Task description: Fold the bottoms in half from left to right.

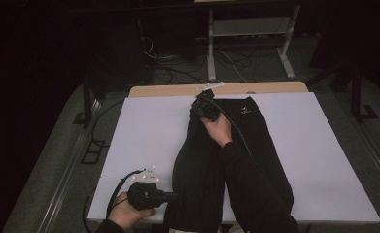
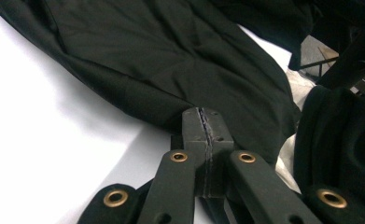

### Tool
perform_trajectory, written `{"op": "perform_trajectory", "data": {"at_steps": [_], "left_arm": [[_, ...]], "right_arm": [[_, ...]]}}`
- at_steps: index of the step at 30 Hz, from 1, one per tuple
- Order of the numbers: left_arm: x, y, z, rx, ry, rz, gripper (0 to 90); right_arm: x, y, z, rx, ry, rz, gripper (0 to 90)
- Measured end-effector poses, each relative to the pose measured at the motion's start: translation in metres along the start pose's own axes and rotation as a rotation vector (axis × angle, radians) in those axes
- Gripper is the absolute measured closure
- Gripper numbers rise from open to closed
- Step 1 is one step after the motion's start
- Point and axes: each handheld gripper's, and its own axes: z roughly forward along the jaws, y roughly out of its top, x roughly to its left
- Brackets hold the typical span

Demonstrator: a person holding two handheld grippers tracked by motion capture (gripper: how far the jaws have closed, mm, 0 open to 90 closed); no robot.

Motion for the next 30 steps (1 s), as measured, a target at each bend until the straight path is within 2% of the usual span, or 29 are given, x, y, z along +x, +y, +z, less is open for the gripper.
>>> {"op": "perform_trajectory", "data": {"at_steps": [2,13,30], "left_arm": [[-0.002,0.003,0.003,-0.015,-0.011,0.020,88.7],[-0.008,0.018,0.018,-0.048,-0.061,0.025,88.7],[-0.025,0.036,0.043,-0.044,-0.147,0.060,88.7]], "right_arm": [[-0.004,0.000,-0.004,-0.002,0.005,0.005,86.1],[-0.016,-0.003,-0.018,0.000,0.003,0.000,86.1],[-0.037,-0.008,-0.035,0.024,-0.004,0.000,86.1]]}}
